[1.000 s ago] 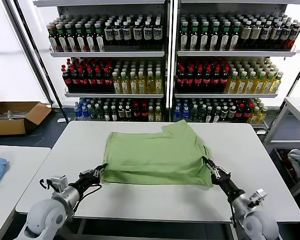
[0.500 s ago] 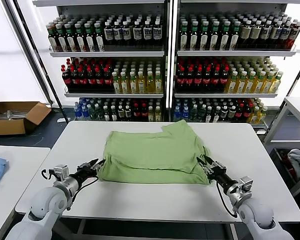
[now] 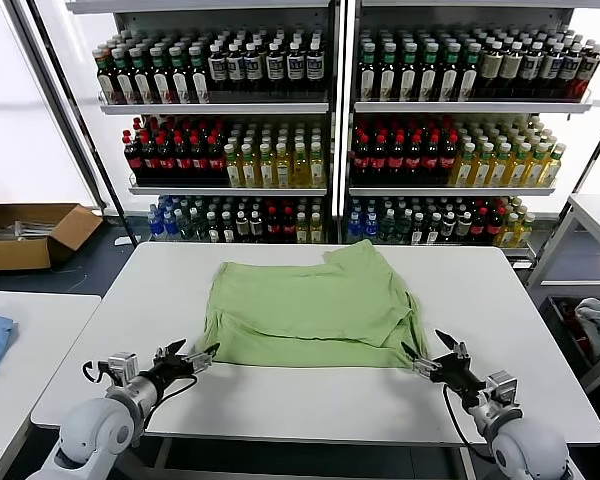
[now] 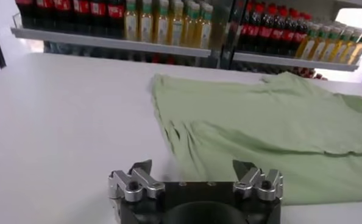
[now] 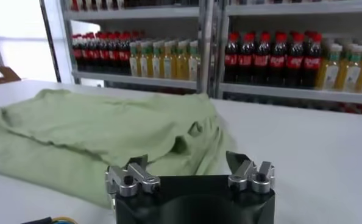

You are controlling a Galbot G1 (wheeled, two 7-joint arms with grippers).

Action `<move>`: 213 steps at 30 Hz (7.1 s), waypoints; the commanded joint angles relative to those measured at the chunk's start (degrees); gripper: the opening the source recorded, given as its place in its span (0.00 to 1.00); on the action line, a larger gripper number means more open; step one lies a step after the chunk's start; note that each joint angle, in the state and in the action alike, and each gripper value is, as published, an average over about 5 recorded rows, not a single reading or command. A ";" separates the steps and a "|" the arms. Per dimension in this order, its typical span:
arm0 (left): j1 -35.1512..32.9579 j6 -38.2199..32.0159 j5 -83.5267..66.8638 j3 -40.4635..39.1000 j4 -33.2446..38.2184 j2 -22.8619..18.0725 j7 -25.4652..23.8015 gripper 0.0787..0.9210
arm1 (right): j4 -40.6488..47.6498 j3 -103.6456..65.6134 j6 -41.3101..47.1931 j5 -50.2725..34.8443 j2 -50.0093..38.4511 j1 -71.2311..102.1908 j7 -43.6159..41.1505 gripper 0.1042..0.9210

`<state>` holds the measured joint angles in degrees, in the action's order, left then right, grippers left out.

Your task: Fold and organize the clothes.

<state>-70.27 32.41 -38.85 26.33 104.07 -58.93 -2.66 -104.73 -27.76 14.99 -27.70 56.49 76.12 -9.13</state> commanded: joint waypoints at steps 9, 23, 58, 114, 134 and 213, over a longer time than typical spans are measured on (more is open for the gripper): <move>-1.45 0.51 0.30 -1.16 -0.62 -0.87 -1.80 0.49 | -0.80 2.11 4.78 -0.38 0.43 1.59 2.63 0.48; -9.40 -0.47 0.38 2.56 6.72 -1.13 -0.34 0.04 | -6.03 -0.06 4.96 -1.87 -0.33 7.25 2.05 0.03; -24.97 0.30 0.10 19.91 21.92 0.14 -2.01 0.48 | -16.72 -15.67 -0.55 -10.76 -5.23 14.04 -0.63 0.51; 34.62 -5.50 -2.02 -24.39 -34.93 3.86 -8.26 0.88 | 49.76 25.79 9.60 2.90 13.09 -52.22 -9.00 0.86; 32.03 -8.13 -2.53 -24.91 -30.45 4.65 -7.39 0.34 | 44.38 23.48 8.71 -1.71 13.11 -48.72 -8.04 0.18; -17.12 -11.13 5.94 -1.64 11.96 -3.05 21.00 0.81 | -8.74 -18.82 -8.37 -7.06 4.04 16.53 -4.52 0.83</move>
<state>-86.28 24.18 -35.53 29.88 115.88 -55.60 9.56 -114.86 -44.57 10.01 -34.73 60.75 92.25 -12.46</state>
